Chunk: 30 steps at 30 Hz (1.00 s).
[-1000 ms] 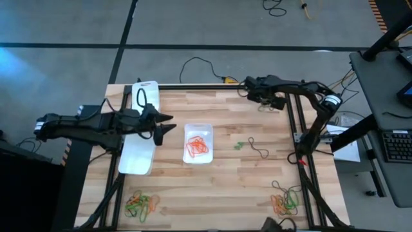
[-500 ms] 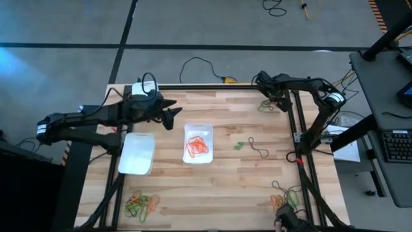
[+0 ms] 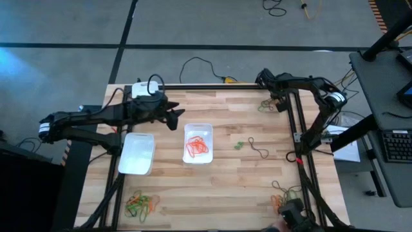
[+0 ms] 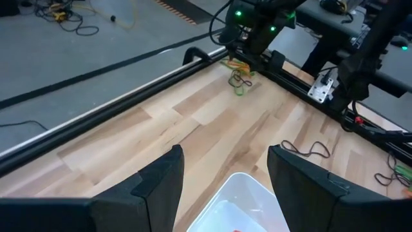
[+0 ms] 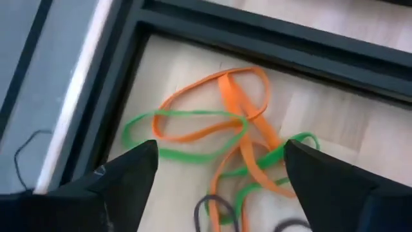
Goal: Sort rubber bands into baskets
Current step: Move the rubber bands from top right to bottom right white bin
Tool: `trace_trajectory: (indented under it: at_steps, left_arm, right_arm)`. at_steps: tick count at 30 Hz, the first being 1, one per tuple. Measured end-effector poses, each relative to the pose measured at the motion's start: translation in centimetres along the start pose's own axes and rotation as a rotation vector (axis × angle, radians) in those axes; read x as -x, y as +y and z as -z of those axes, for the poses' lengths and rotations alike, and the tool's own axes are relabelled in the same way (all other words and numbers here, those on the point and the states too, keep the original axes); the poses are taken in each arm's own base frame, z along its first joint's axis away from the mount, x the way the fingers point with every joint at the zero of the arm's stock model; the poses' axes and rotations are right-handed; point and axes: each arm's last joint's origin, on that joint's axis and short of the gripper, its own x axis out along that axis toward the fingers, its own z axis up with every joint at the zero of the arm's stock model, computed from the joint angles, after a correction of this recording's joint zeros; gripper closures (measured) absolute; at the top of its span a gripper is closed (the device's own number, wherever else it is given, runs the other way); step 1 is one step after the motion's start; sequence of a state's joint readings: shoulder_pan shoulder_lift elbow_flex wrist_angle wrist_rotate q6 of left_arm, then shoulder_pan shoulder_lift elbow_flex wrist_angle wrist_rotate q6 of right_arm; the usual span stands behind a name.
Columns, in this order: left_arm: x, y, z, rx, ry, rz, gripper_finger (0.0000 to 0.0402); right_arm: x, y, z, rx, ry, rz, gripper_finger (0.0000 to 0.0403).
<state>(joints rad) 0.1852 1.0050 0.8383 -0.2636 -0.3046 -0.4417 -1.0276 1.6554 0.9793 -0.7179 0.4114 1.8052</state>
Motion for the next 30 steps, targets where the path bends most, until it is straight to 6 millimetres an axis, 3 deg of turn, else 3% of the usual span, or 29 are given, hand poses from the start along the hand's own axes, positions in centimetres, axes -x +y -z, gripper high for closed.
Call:
trace_trajectory:
  at_steps: [5,11,19,25,30]
  left_arm:
    - [-0.3,0.0,0.2,0.021,0.011,-0.006,0.0194]
    - [-0.4,0.0,0.2,0.034,0.017,-0.008,0.0194]
    - [-0.4,0.0,0.3,0.055,0.028,-0.01,0.0194]
    - [-0.3,0.0,0.5,0.057,0.062,0.018,0.0194]
    - [0.5,-0.4,0.4,0.027,0.05,0.074,0.0194]
  right_arm:
    - [-0.5,0.2,0.0,-0.073,-0.041,0.012,0.0084]
    - [-1.2,0.4,0.3,-0.069,-0.04,0.053,0.0126]
    - [-1.9,0.0,1.4,-0.052,-0.022,0.112,0.0224]
    - [-1.0,-0.7,2.1,0.018,0.007,0.136,0.0317]
    - [0.2,-1.3,4.2,0.149,0.032,0.098,0.0384]
